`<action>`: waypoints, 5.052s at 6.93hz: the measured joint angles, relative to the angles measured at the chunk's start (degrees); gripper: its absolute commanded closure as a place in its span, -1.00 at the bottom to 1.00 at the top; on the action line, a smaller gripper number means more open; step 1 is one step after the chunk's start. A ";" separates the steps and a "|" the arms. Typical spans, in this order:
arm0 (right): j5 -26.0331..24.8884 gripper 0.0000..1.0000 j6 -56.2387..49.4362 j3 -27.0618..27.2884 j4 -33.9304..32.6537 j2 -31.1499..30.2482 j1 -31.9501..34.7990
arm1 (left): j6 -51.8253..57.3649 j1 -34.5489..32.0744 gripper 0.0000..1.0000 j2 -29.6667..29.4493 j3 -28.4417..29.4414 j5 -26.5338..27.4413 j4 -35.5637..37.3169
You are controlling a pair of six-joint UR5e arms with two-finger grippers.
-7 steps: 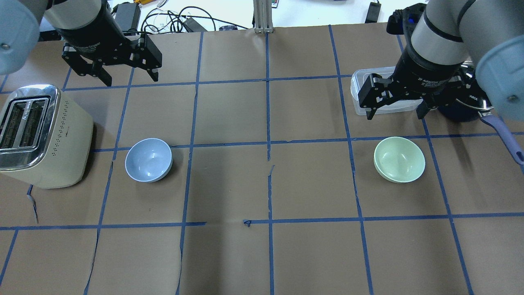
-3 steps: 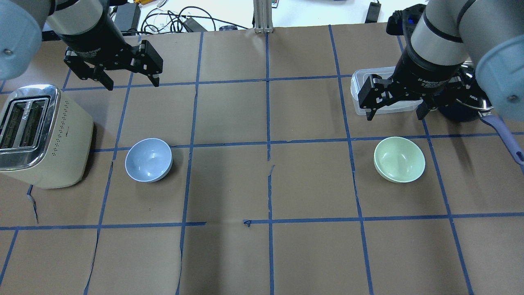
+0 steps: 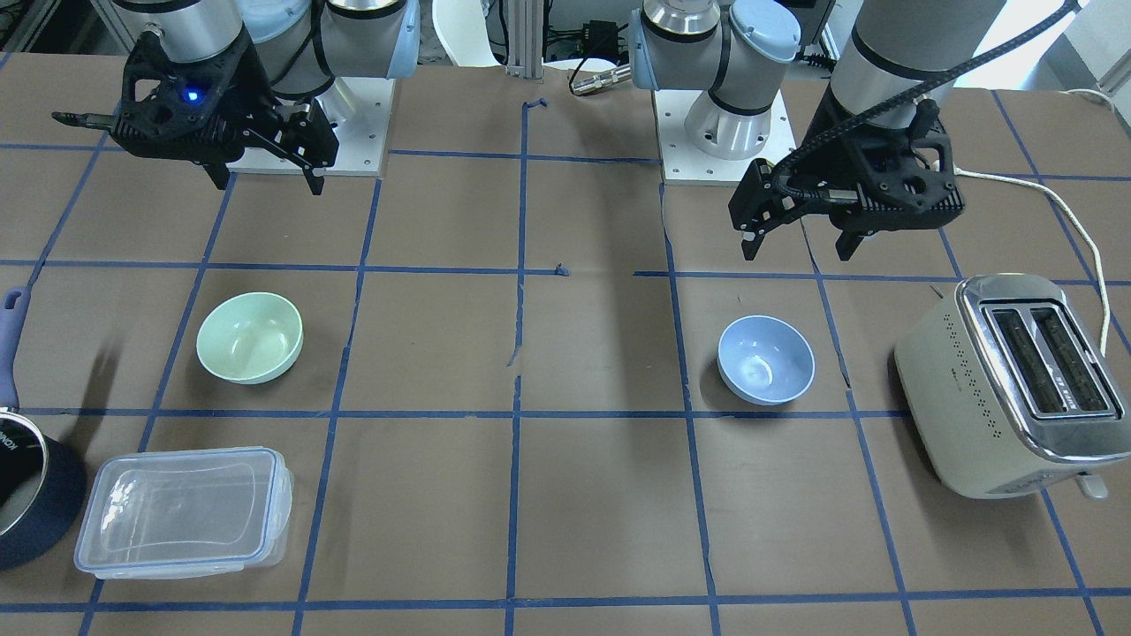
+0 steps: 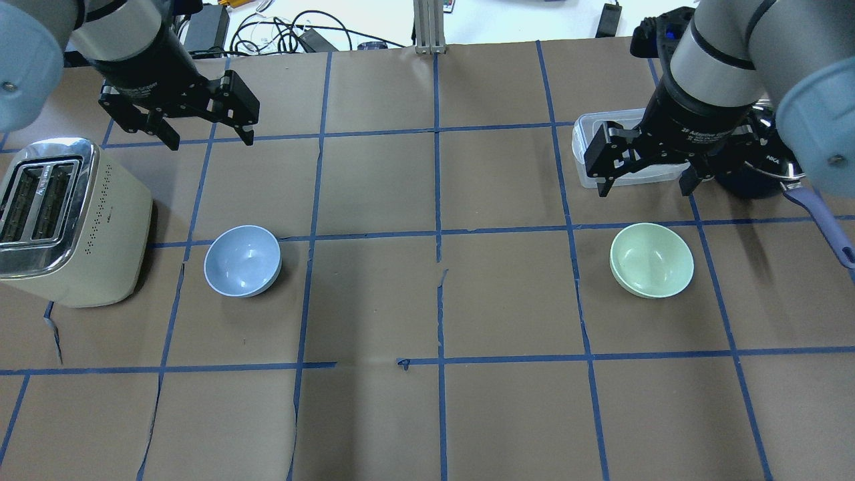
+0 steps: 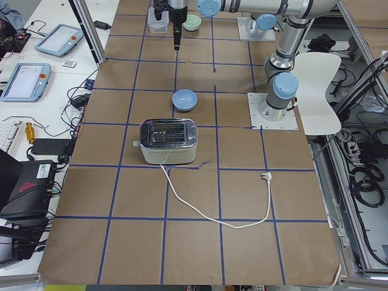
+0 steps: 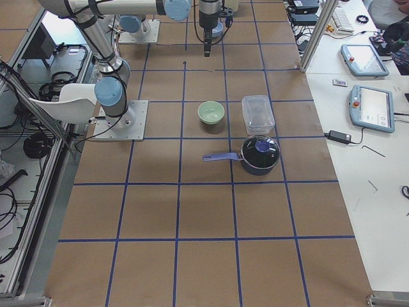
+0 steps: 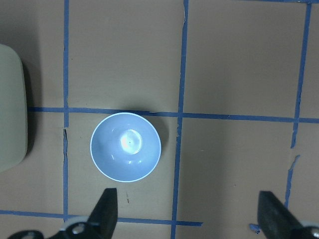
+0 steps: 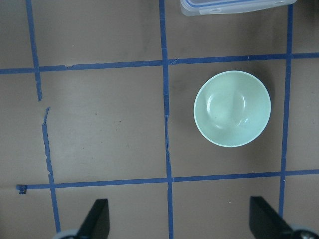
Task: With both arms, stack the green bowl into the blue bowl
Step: 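Lower left gripper onto blue bowl rim while right gripper descends to green bowl, then carry blue bowl toward center with left gripper while right gripper grips green bowl, then set blue bowl down and raise left gripper while right gripper lifts green bowl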
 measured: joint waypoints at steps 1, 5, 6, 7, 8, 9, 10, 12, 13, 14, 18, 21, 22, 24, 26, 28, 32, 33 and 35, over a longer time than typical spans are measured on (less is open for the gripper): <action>0.00 -1.00 0.02 0.06 0.04 0.00 0.00 | 2.49 1.62 -1.00 0.03 -1.52 0.09 0.96; 0.00 -1.00 0.02 0.32 -0.02 0.00 0.00 | 9.69 9.19 -1.00 0.33 -10.29 -0.22 7.63; -0.06 -1.00 -0.23 0.32 -0.10 0.05 0.00 | 11.48 10.78 -1.00 -0.20 -13.36 -0.28 10.90; -0.22 -1.00 -0.67 0.32 -0.38 0.21 -0.08 | 12.76 12.53 -1.00 -0.66 -18.40 -0.33 16.80; -0.40 -1.00 -0.79 0.32 -0.89 0.67 -0.48 | 13.30 13.75 -0.96 -1.23 -24.19 -0.40 24.19; -0.51 -1.00 -0.86 0.33 -1.80 1.41 -1.10 | 13.47 14.27 -0.69 -2.42 -29.06 -0.56 31.19; -0.58 -1.00 -0.98 0.35 -3.60 2.52 -1.66 | 13.57 14.51 -0.39 -4.09 -32.18 -0.71 36.04; -0.81 -0.99 -0.94 0.48 -6.77 6.82 -2.78 | 13.94 14.81 0.24 -7.34 -34.06 -0.76 38.99; -0.72 -1.00 -0.78 1.61 -7.76 8.51 -4.00 | 14.97 15.37 0.36 -8.40 -34.19 -0.94 39.28; -0.52 -1.00 -0.72 4.99 -11.17 9.72 -5.43 | 16.28 16.22 0.84 -9.21 -34.18 -1.10 39.47; -0.35 -1.00 -1.09 17.49 -28.14 13.71 -6.82 | 17.68 16.07 0.86 -10.00 -32.06 -7.31 39.05; -0.15 -0.98 -0.98 18.29 -29.41 17.28 -6.85 | 2.35 4.74 0.86 -10.44 -27.11 -11.33 36.86; -0.11 -0.91 -0.97 18.38 -29.76 18.35 -6.86 | -5.92 -1.54 0.86 -10.99 -26.03 -11.53 36.96; -0.07 -0.42 -0.92 18.57 -30.64 20.24 -6.90 | -18.68 -11.17 0.86 -12.72 -25.47 -11.53 39.32; -0.11 0.73 -0.80 19.13 -30.92 20.99 -7.00 | -24.30 -15.06 0.86 -14.83 -25.57 -11.78 40.93; -0.55 1.00 -1.02 19.28 -30.90 21.22 -7.03 | -25.62 -16.69 0.66 -15.55 -25.70 -11.82 40.96; -0.89 1.00 -0.35 17.86 -30.27 21.05 -7.03 | -25.74 -17.42 -0.98 -15.15 -25.19 -11.38 40.68; -0.83 1.00 0.95 16.01 -28.89 20.69 -6.89 | -25.38 -16.69 -0.98 -14.16 -23.65 -11.17 40.02; -0.64 1.00 5.37 10.49 -23.15 20.35 -5.00 | -18.94 -13.16 -1.00 -11.53 -17.08 -9.90 29.77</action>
